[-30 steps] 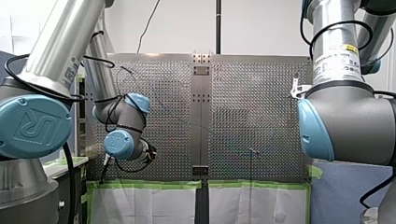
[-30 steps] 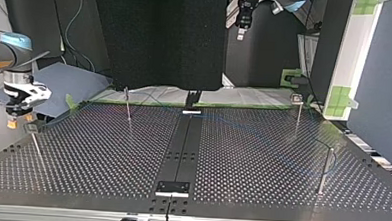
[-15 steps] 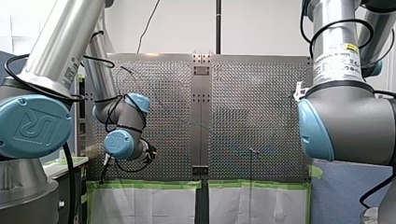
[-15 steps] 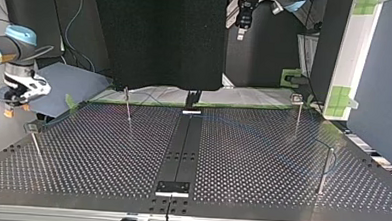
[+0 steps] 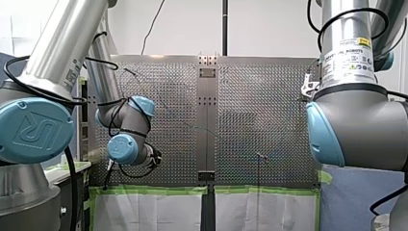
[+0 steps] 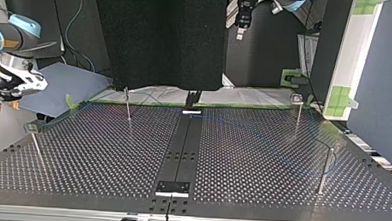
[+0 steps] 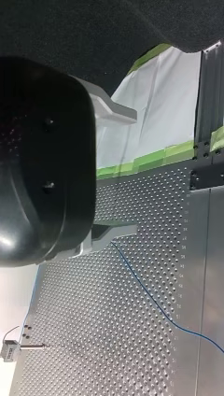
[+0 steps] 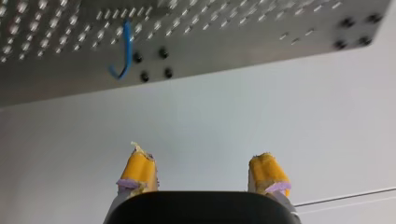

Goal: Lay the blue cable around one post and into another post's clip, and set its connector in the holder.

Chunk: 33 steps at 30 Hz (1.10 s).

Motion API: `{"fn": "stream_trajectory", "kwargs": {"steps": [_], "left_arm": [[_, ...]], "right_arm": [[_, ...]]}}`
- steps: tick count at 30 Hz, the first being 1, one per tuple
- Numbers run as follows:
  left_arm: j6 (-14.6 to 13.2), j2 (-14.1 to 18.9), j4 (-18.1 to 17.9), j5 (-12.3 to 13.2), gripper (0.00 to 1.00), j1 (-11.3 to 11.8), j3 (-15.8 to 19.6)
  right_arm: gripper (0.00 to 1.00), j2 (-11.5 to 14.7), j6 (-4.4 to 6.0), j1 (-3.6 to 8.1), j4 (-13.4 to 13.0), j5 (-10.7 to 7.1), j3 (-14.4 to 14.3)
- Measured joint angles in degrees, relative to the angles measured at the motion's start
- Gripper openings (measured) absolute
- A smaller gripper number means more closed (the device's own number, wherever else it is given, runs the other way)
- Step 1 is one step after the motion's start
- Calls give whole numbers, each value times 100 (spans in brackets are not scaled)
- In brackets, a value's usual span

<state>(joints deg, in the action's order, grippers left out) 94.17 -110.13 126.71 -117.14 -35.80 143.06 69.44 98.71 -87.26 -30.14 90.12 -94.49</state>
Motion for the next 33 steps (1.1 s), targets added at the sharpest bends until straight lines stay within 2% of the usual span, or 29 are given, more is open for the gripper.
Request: {"fn": "stream_trajectory", "kwargs": {"steps": [7,9,14,17,24,29,33], "left_arm": [[20,4,-27,16,100,-21,0],[56,4,-69,18,100,-25,0],[223,6,-240,22,100,-39,-1],[346,6,-363,17,100,-45,-1],[500,7,-679,-110,100,-50,-2],[562,7,-906,-206,100,-43,-3],[645,7,-1114,-220,100,-26,-6]], "right_arm": [[100,288,-318,-292,-341,-43,-341],[100,315,-413,-391,-440,-6,-442],[100,328,-557,-630,-681,191,-681],[100,329,-596,-768,-767,327,-820],[100,325,-614,-1100,-719,625,-1152],[100,320,-609,-1357,-589,687,-1408],[100,314,-584,-1532,-526,664,-1532]]}}
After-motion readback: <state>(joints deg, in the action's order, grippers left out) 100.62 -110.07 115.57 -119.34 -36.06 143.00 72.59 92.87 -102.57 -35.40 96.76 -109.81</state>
